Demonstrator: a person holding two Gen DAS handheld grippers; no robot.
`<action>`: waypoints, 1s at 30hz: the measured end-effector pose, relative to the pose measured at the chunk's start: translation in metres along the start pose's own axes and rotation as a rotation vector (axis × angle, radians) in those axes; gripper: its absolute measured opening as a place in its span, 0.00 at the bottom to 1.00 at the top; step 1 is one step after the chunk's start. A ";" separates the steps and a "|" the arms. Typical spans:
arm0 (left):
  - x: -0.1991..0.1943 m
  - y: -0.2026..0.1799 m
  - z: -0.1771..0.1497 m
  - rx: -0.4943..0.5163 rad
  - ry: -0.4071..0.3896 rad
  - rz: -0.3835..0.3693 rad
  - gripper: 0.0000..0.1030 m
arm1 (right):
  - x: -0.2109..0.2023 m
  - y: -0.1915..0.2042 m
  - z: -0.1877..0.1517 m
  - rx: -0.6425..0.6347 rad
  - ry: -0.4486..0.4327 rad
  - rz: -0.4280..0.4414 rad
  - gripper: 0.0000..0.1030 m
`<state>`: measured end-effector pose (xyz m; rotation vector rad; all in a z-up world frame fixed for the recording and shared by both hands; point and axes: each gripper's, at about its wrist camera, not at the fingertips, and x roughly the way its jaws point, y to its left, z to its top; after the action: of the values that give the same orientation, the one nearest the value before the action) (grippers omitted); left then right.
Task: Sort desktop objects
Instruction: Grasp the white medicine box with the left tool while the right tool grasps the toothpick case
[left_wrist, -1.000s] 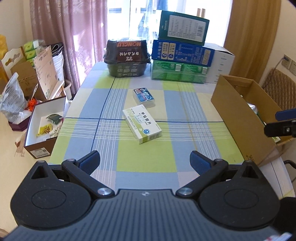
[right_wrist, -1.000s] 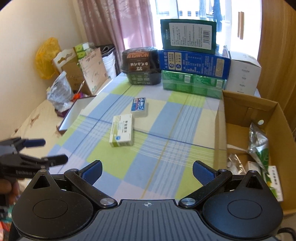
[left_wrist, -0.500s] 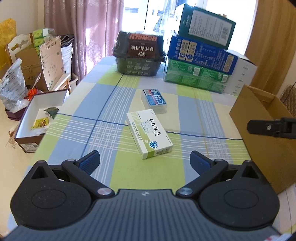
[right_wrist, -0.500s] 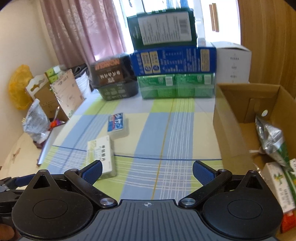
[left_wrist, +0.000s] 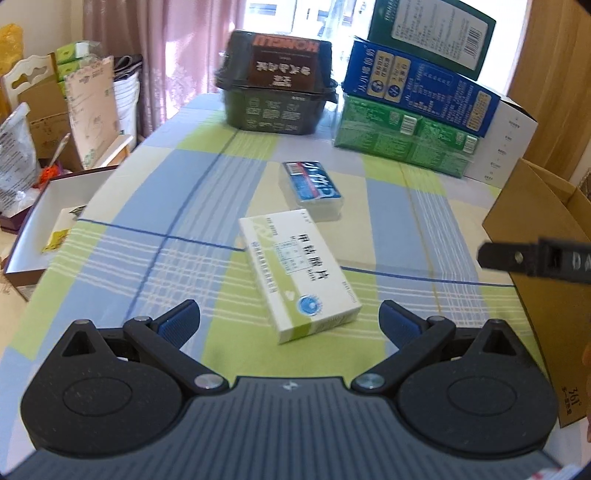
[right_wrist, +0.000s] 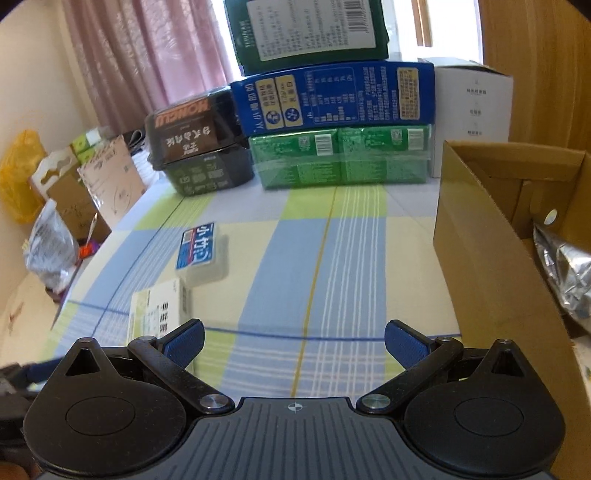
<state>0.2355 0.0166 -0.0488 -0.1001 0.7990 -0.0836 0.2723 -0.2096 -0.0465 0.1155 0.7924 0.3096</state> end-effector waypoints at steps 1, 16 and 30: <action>0.005 -0.002 0.000 0.002 0.004 -0.002 0.98 | 0.004 -0.001 0.001 0.002 0.005 0.008 0.98; 0.067 -0.014 0.007 0.037 0.038 0.030 0.90 | 0.040 -0.003 0.008 -0.062 0.014 -0.050 0.98; 0.076 -0.007 0.009 0.054 0.047 0.033 0.71 | 0.047 -0.005 0.001 -0.060 0.043 -0.047 0.98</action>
<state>0.2943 0.0020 -0.0960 -0.0337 0.8447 -0.0768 0.3056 -0.1998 -0.0792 0.0339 0.8265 0.2914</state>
